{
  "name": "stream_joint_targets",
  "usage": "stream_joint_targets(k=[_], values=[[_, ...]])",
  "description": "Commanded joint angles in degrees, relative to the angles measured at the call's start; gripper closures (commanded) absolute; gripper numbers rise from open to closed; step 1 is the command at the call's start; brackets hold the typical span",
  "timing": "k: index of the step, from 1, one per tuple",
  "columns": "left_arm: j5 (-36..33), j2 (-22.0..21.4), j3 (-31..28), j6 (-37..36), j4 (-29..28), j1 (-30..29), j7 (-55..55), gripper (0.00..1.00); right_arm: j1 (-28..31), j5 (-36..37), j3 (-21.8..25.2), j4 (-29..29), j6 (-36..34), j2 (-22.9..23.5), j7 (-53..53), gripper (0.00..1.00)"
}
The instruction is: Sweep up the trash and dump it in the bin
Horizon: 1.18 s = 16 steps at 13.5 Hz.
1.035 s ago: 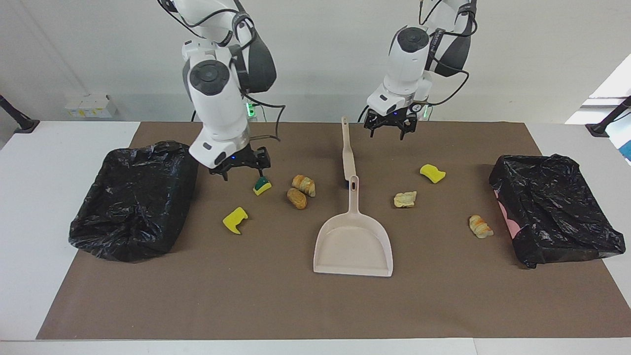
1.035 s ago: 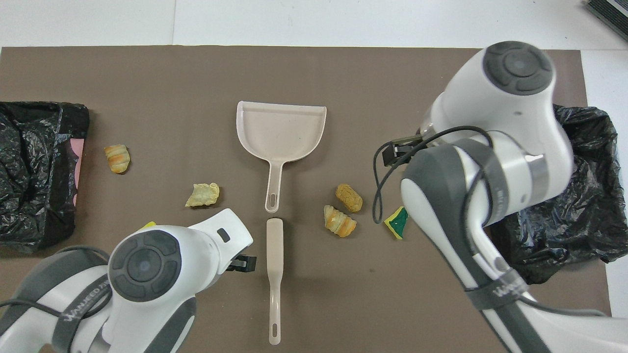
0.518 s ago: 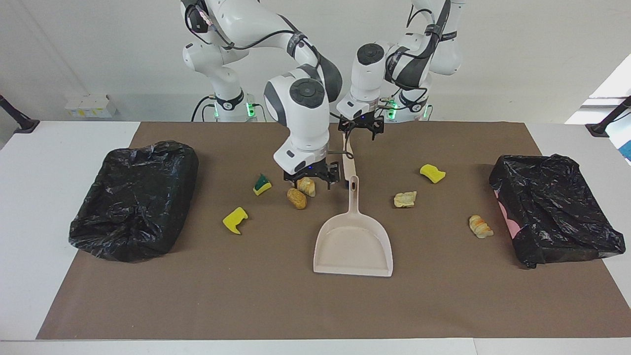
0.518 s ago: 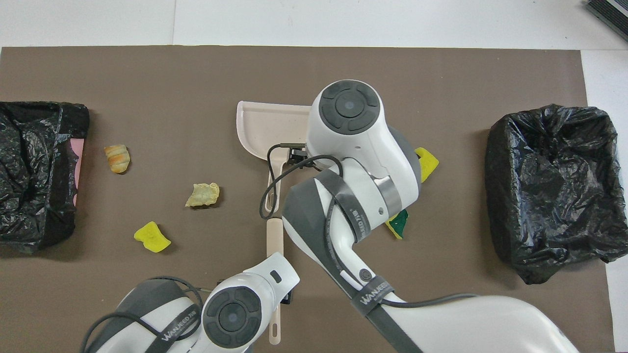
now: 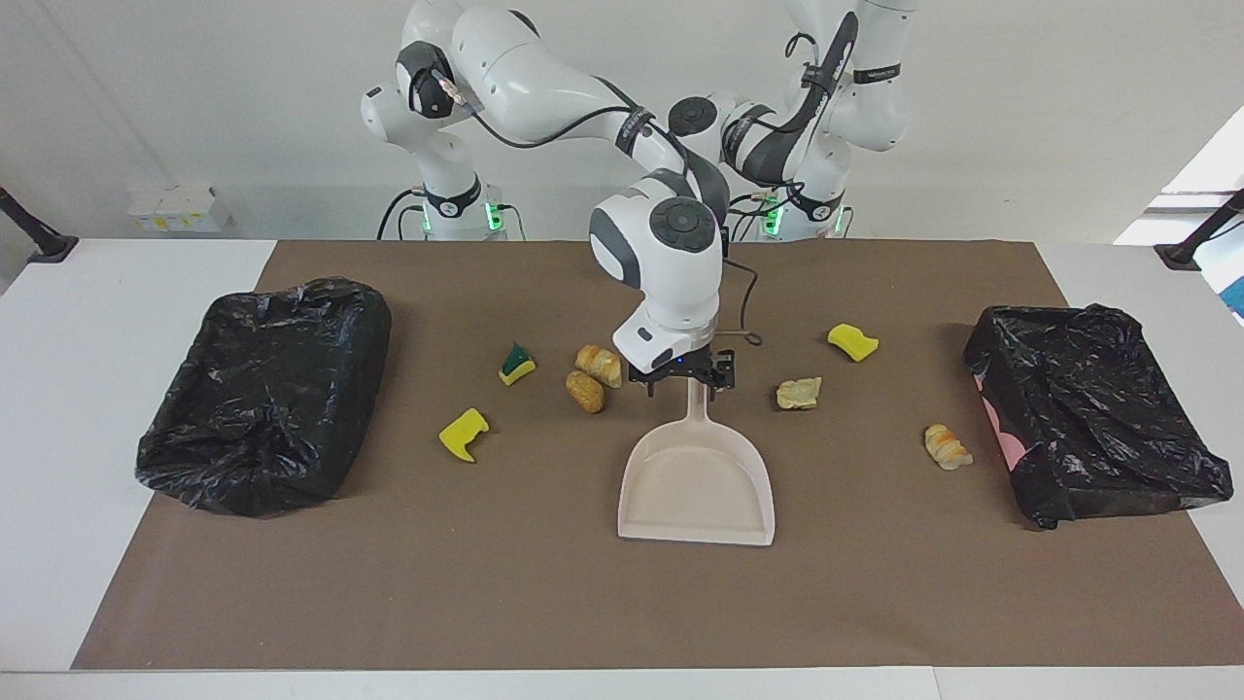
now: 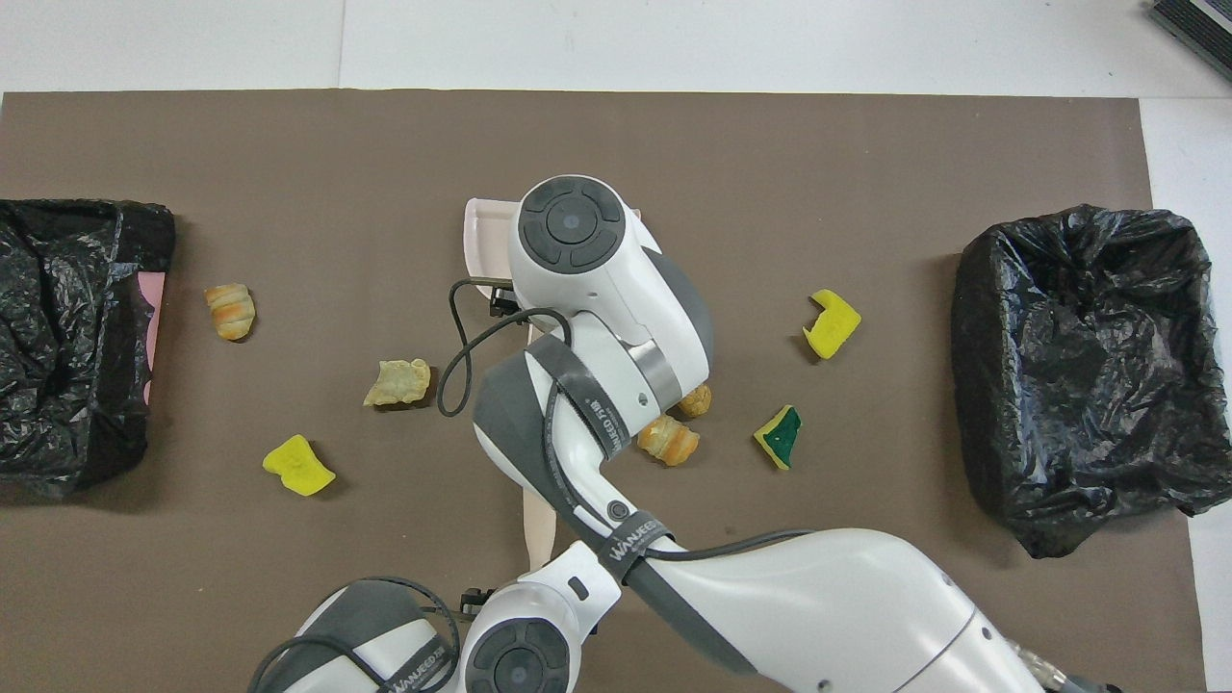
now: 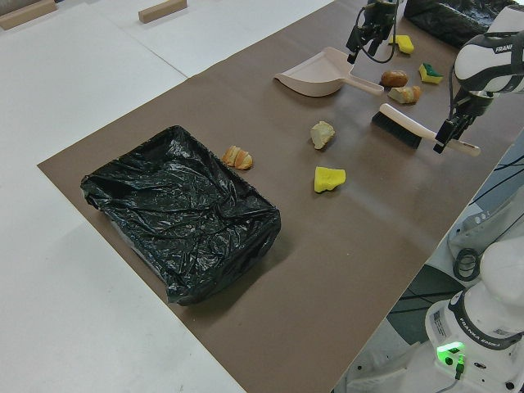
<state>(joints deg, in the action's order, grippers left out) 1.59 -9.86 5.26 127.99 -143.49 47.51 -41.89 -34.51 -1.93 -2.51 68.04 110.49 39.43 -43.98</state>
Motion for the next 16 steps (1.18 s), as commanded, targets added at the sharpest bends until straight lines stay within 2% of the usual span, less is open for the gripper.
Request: stream_joint_targets(k=[1, 3, 4, 6, 11, 12, 13, 14, 16], values=[[0.96, -1.66, -0.95, 0.95, -1.7, 1.71, -1.71, 0.41, -0.82, -0.54, -0.13, -1.77, -0.53, 1.79, -1.11, 0.09], [0.96, -0.96, -1.04, 0.6, -0.48, 1.54, -1.8, 0.68, -1.17, -0.45, -0.13, -0.54, -1.24, 1.7, -1.11, 0.23], [0.96, -0.87, -1.04, 0.42, -0.12, 1.53, -1.62, 0.81, -1.78, -0.18, -0.13, -0.45, -1.59, 1.7, -1.11, 0.25], [0.96, -1.04, -1.04, -0.54, -0.03, 1.36, -0.75, 0.97, -2.05, 0.34, -0.13, -0.28, -1.59, 1.79, -1.11, 0.28], [0.35, -2.35, -1.48, -5.72, 1.63, -1.62, 0.92, 1.0, -2.31, 0.52, -0.13, 1.31, -1.07, 1.7, -1.11, 0.38], [0.26, -3.23, -1.57, -7.91, 1.9, -3.11, 2.58, 1.0, -2.31, 0.61, -0.13, 1.39, -1.42, 1.7, -1.11, 0.52], [0.08, -4.89, -1.57, -10.63, 1.9, -5.56, 3.82, 1.0, -2.31, 1.22, -0.13, 1.31, -1.77, 1.79, -1.02, 0.79], [-0.27, -6.3, -1.57, -12.92, 1.81, -7.24, 7.13, 1.0, -2.23, 1.4, -0.13, 1.22, -1.77, 1.7, -0.93, 1.0], [-0.36, -8.15, -1.57, -18.19, 1.81, -10.66, 11.81, 1.0, -1.79, 1.4, -0.21, 0.87, -1.86, 1.35, 0.55, 1.0]])
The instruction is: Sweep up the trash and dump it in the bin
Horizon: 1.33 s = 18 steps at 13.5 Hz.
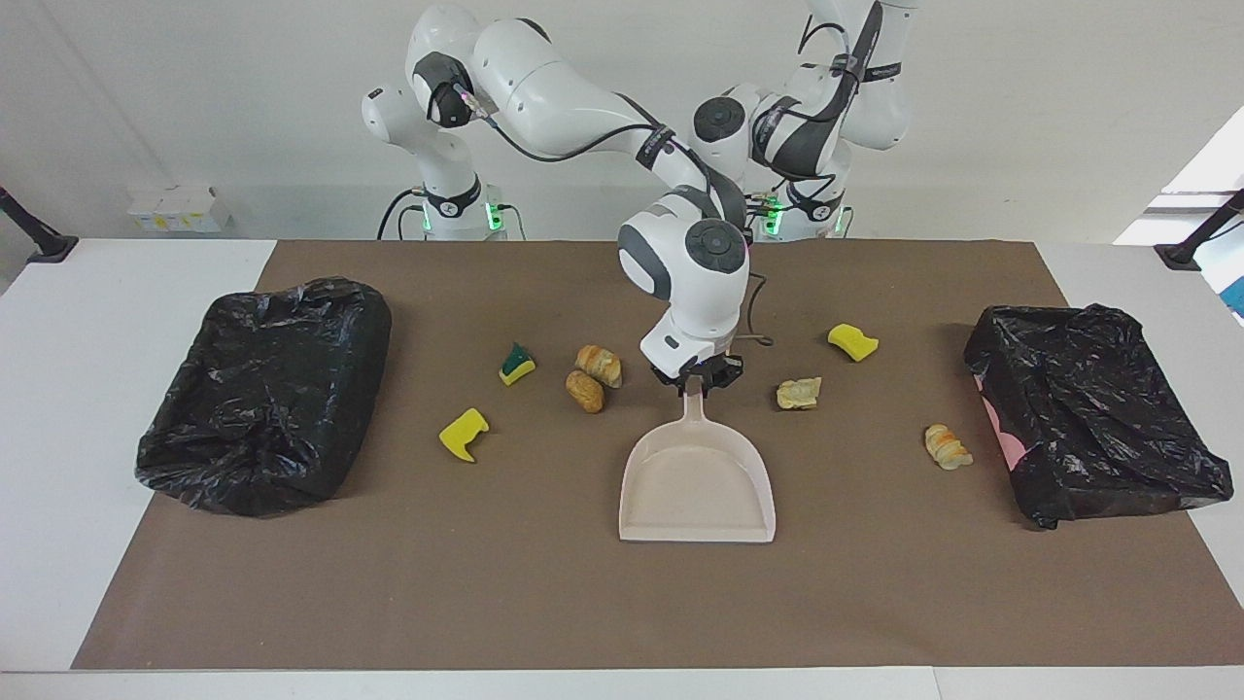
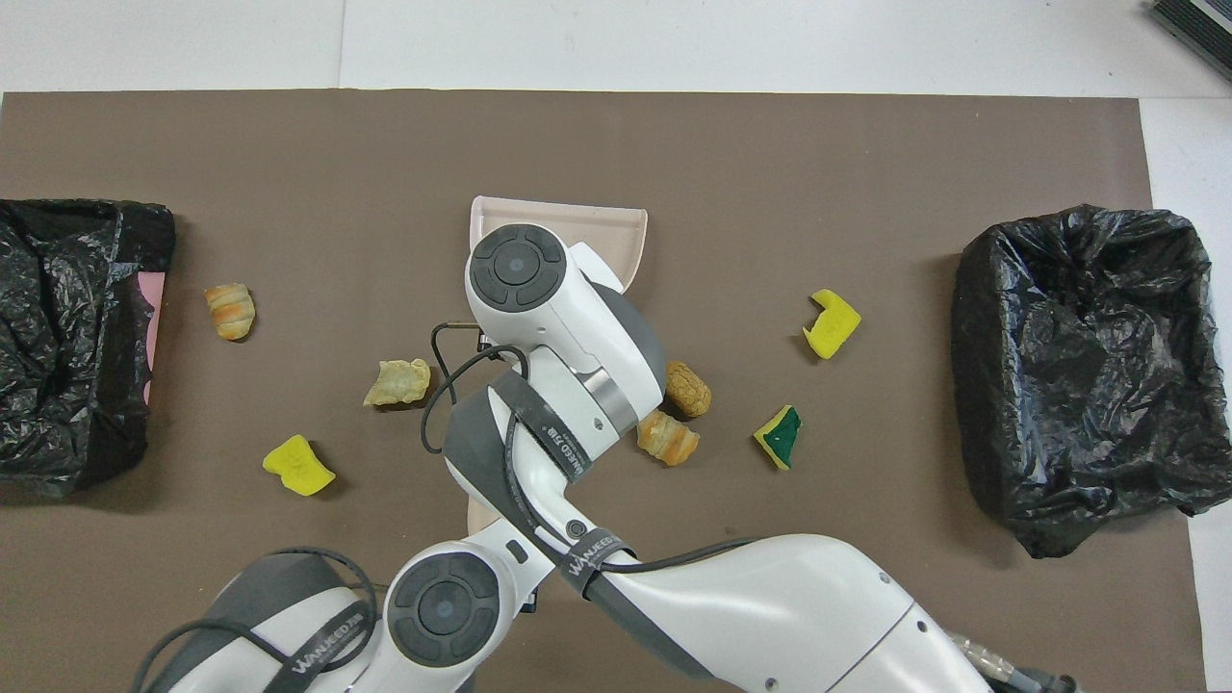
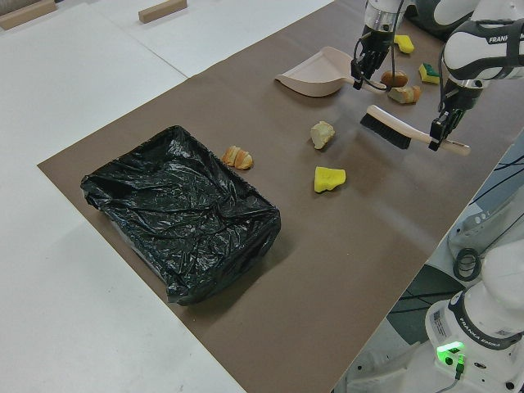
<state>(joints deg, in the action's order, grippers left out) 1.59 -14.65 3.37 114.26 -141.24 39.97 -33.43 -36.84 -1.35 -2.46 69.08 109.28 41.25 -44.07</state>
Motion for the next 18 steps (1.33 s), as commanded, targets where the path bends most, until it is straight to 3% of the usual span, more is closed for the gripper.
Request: stream_joint_targets(k=[1, 3, 7, 9, 13, 16, 18], values=[[-0.36, -4.67, 0.32, -6.13, -0.44, -5.67, 3.37, 1.0, 0.63, 0.82, -0.18, -0.18, -0.64, -0.73, 2.31, 1.0], [-2.36, -6.43, 0.32, -7.99, -0.35, -10.94, 4.5, 1.0, 1.33, 0.56, -0.18, -0.26, -1.69, -1.95, 4.08, 1.0], [-10.36, -4.77, 0.32, -4.15, 0.71, -20.87, 7.31, 1.0, 3.27, 1.0, 0.17, -0.18, -4.14, -3.98, 11.87, 1.0], [-11.08, -1.71, 0.32, 1.38, 2.28, -27.1, 8.98, 1.0, 3.79, 1.0, 0.35, -0.09, -5.48, -5.12, 19.77, 1.0], [-13.19, 5.93, 0.32, 2.81, 10.8, -36.61, 15.83, 1.0, 4.41, 1.0, 0.35, 0.35, -9.95, -7.84, 37.89, 1.0], [-16.26, 11.3, 0.23, 5.96, 14.76, -40.83, 20.58, 1.0, 3.8, 1.52, 0.44, 1.84, -13.9, -9.6, 55.43, 1.0], [-17.92, 13.5, 0.23, 7.29, 15.47, -41.99, 25.4, 1.0, 3.36, 3.89, -0.08, 5.87, -14.62, -12.14, 63.81, 1.0]])
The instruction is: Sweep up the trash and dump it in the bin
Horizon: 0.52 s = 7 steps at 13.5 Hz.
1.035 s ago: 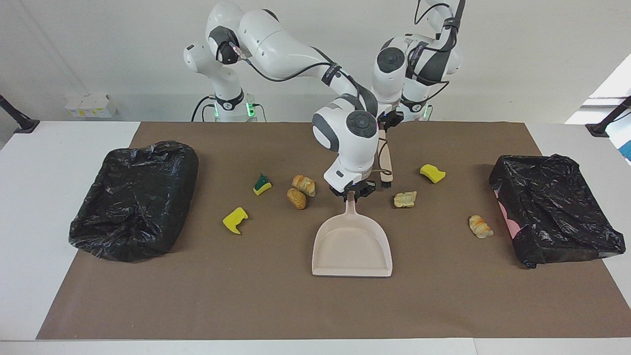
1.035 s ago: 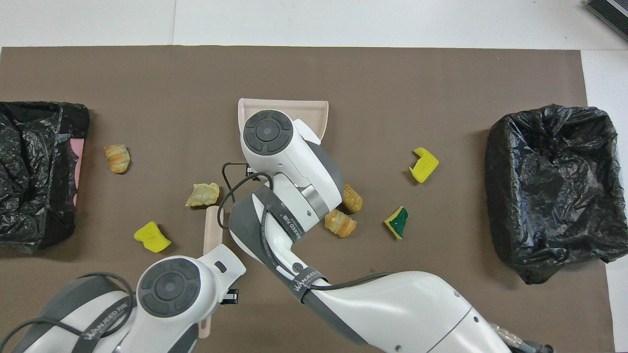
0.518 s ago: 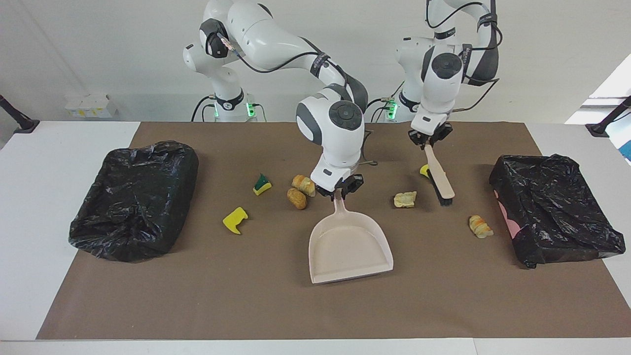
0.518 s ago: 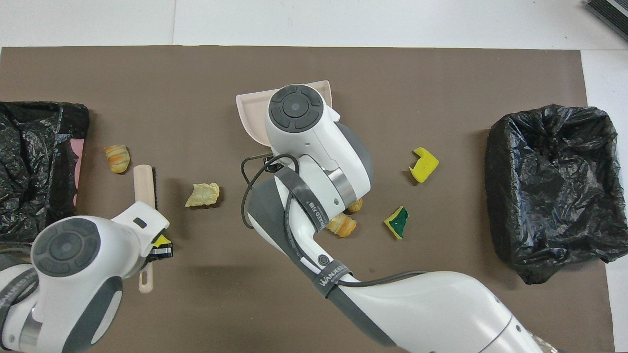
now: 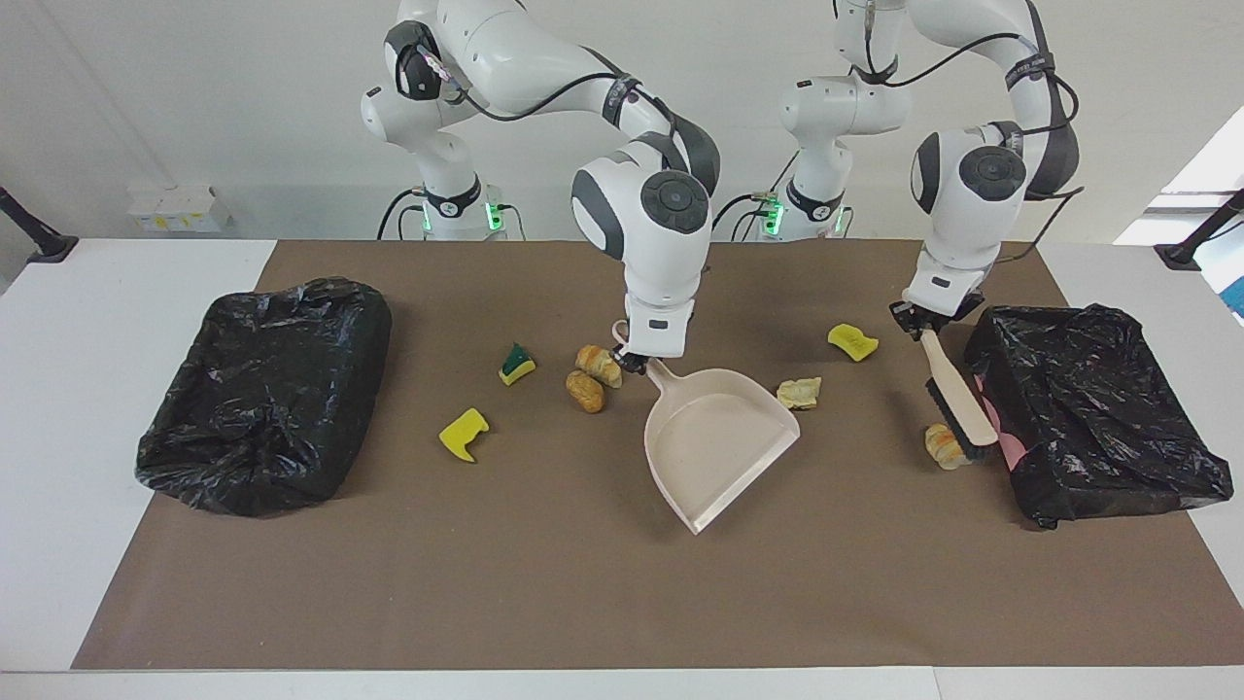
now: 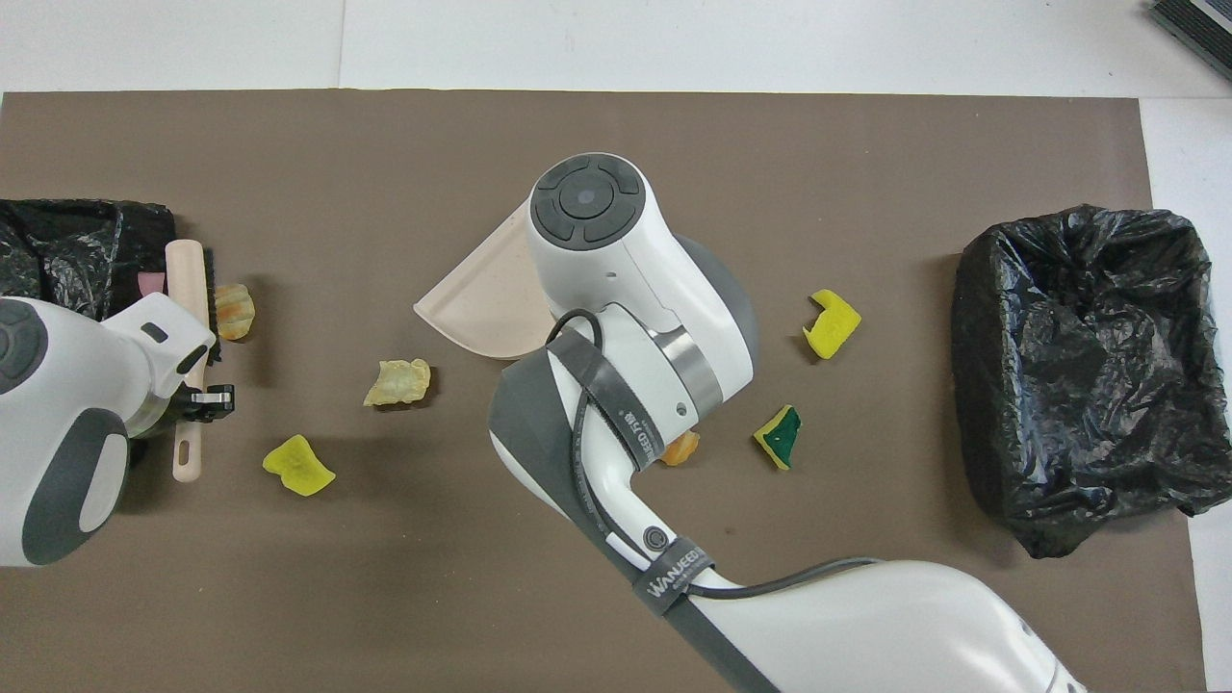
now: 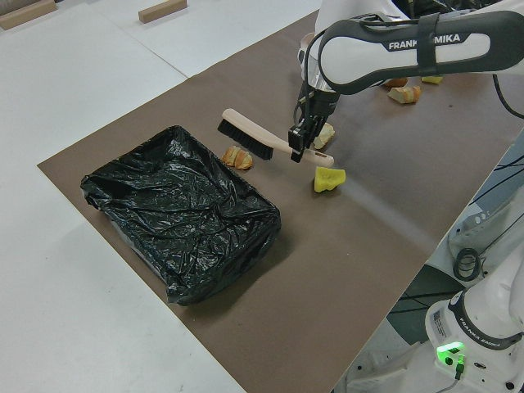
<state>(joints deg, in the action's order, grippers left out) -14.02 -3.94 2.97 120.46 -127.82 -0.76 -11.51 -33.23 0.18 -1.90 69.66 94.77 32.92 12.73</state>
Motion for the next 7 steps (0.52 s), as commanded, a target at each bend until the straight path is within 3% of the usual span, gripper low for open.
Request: stream_joint_targets(k=[1, 5, 7], values=[[-3.9, 4.02, 0.55, 1.7, 2.22, -2.05, 4.56, 1.0, -0.26, 3.07, -0.74, 7.4, -0.02, -4.87, 11.92, 1.0], [-8.48, 5.7, 0.55, 3.46, 1.61, -3.63, 6.23, 1.0, -0.34, 4.92, -0.74, 16.98, 2.08, -9.53, 27.41, 1.0], [-8.48, 4.82, 0.72, 3.2, -0.14, -3.2, 6.33, 1.0, -0.17, 4.92, -0.74, 22.86, 7.95, -11.73, 31.38, 1.0]])
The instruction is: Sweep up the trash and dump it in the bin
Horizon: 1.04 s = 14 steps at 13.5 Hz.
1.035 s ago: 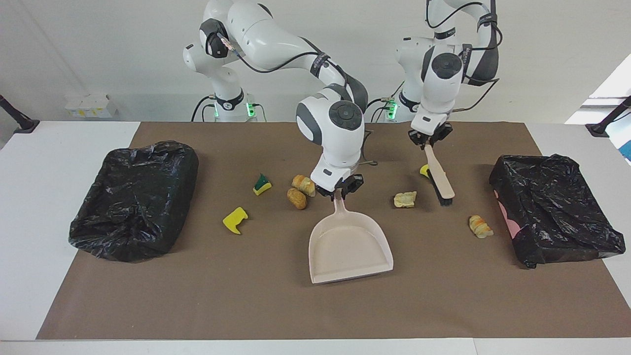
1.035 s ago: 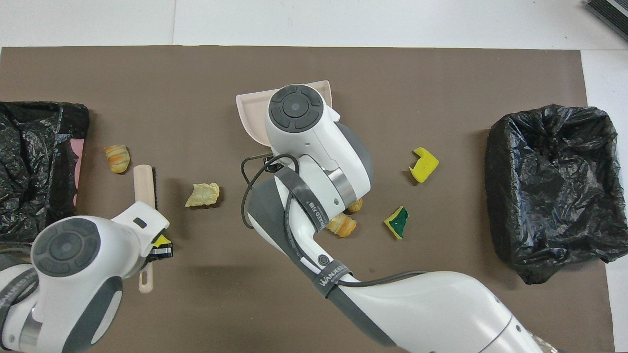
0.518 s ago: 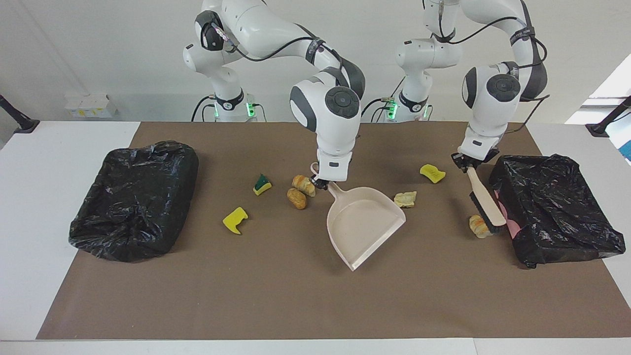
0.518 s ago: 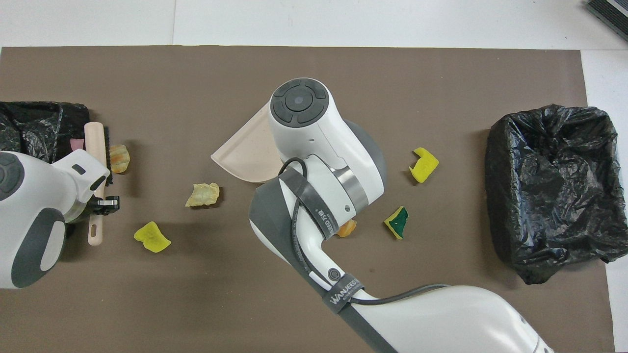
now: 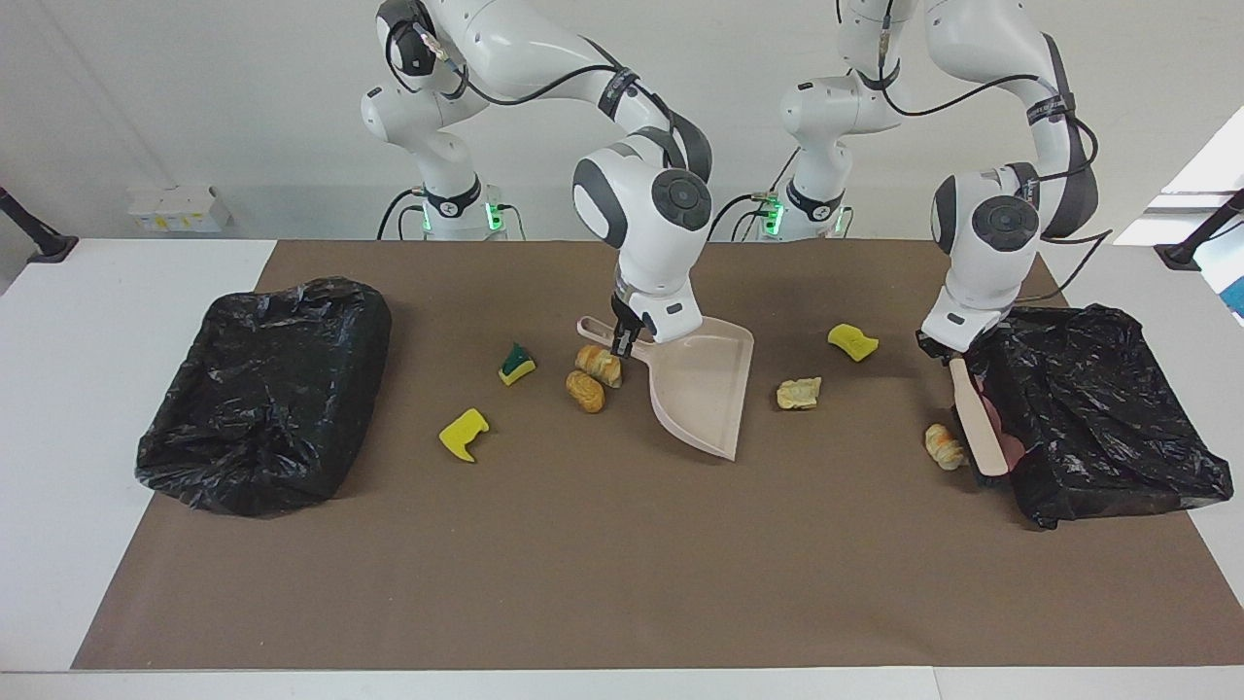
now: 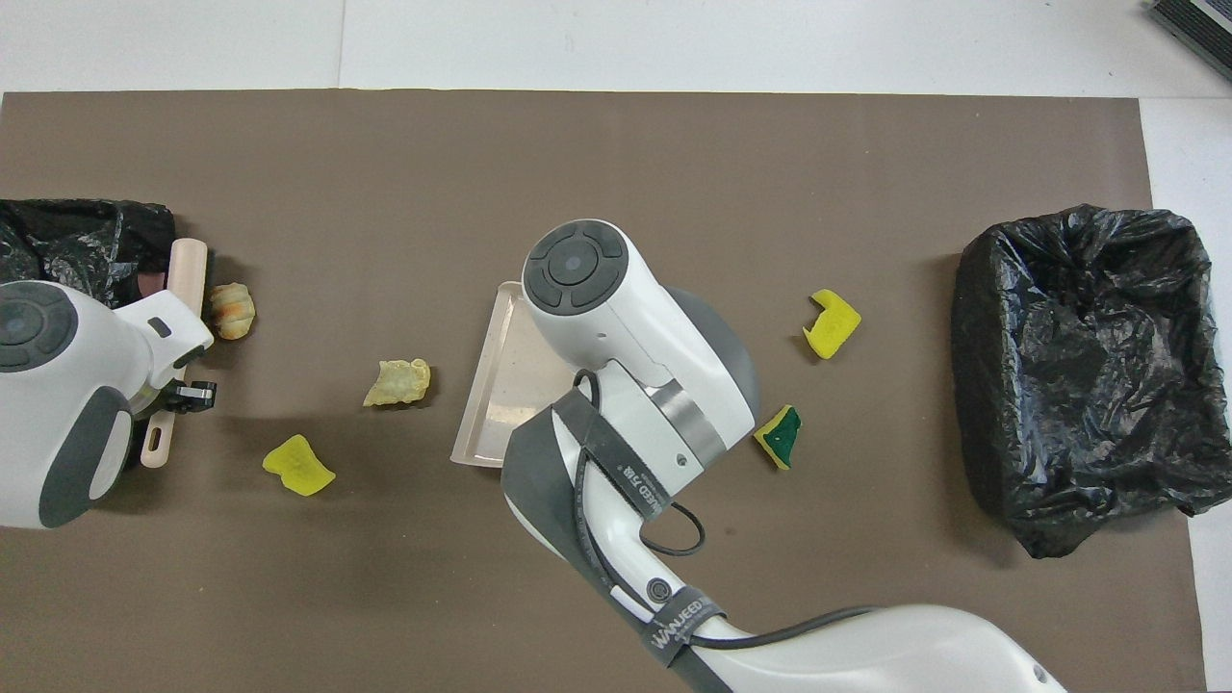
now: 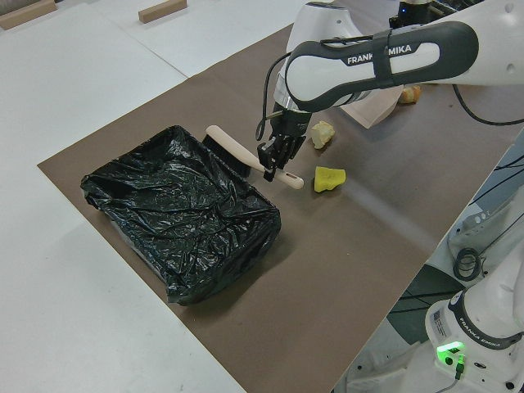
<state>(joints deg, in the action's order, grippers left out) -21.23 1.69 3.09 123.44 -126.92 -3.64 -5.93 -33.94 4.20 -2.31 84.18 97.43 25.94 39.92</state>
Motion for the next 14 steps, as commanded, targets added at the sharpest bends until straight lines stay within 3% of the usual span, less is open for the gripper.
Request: stream_joint_targets(k=[1, 5, 8, 14], values=[[-1.18, -1.43, 0.69, 0.04, -2.09, 0.12, 0.75, 1.0, 0.45, 0.89, -0.33, 10.54, 7.66, -5.71, 5.24, 1.0], [0.22, -4.32, 1.13, -0.04, -6.93, 4.06, 1.18, 1.0, 0.28, 0.89, -0.33, 12.93, 11.81, -5.81, 7.88, 1.0], [8.64, -5.12, 1.13, -1.09, -7.64, 9.77, 1.27, 1.0, 0.1, 1.85, -0.33, 13.81, 12.52, -5.9, 9.99, 1.0], [18.57, -7.48, 1.13, -11.81, -5.19, 18.22, 1.27, 1.0, -2.19, 5.55, -0.33, 14.17, 14.18, -3.79, 9.82, 1.0]])
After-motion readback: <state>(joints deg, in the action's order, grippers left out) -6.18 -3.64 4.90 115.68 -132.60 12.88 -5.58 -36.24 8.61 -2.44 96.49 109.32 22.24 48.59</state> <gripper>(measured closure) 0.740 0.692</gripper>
